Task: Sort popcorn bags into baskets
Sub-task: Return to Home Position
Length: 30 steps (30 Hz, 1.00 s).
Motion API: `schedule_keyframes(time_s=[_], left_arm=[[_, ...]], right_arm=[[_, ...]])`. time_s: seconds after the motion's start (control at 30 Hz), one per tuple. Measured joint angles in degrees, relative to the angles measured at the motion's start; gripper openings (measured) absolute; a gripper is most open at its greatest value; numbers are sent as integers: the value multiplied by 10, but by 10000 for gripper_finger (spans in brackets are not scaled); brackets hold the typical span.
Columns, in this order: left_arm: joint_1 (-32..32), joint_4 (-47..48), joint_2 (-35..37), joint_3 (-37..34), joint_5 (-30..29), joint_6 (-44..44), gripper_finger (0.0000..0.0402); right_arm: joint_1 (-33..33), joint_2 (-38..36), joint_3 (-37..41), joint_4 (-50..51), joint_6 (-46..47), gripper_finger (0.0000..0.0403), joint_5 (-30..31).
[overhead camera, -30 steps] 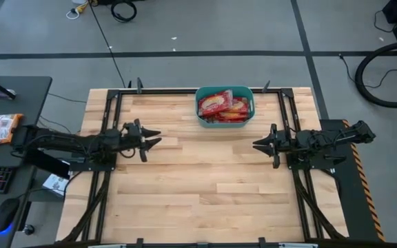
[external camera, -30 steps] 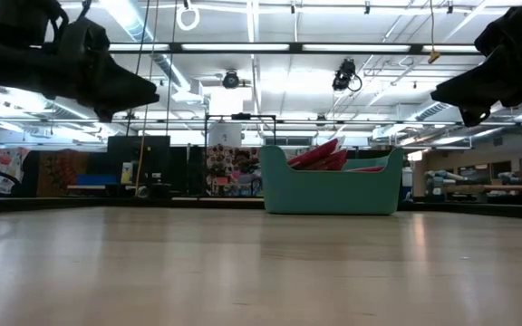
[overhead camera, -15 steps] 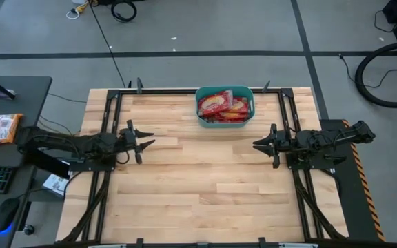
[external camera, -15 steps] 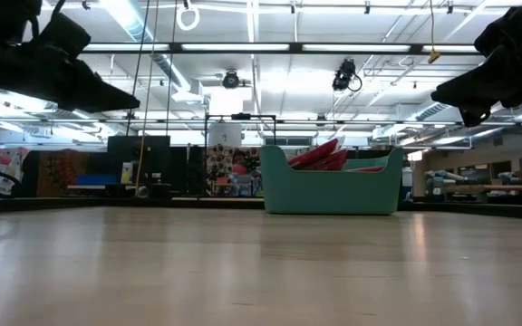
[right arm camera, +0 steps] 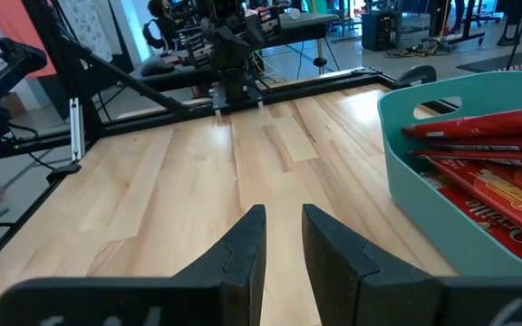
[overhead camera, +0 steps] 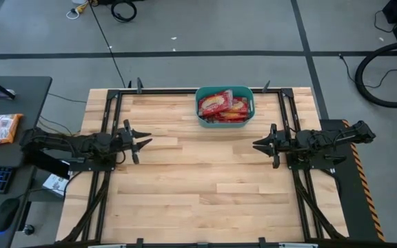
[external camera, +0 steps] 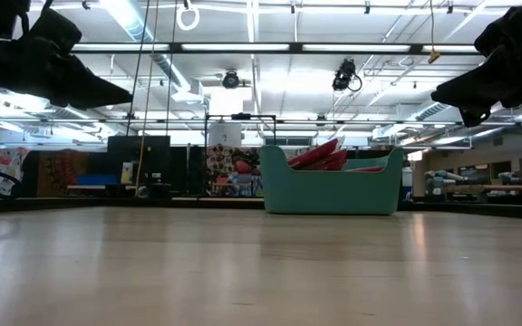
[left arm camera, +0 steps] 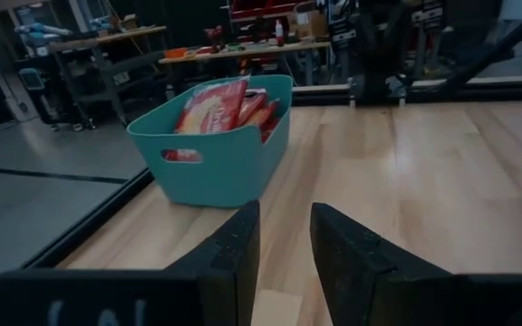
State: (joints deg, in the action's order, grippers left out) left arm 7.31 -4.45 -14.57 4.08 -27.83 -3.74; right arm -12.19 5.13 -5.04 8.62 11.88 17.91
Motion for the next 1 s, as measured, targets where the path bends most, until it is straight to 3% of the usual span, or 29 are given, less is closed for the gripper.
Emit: schedule_keyframes(time_s=[1.0], left_arm=[[0,0,0,0,0,-10,105]], right_arm=[[0,0,0,0,0,80,0]])
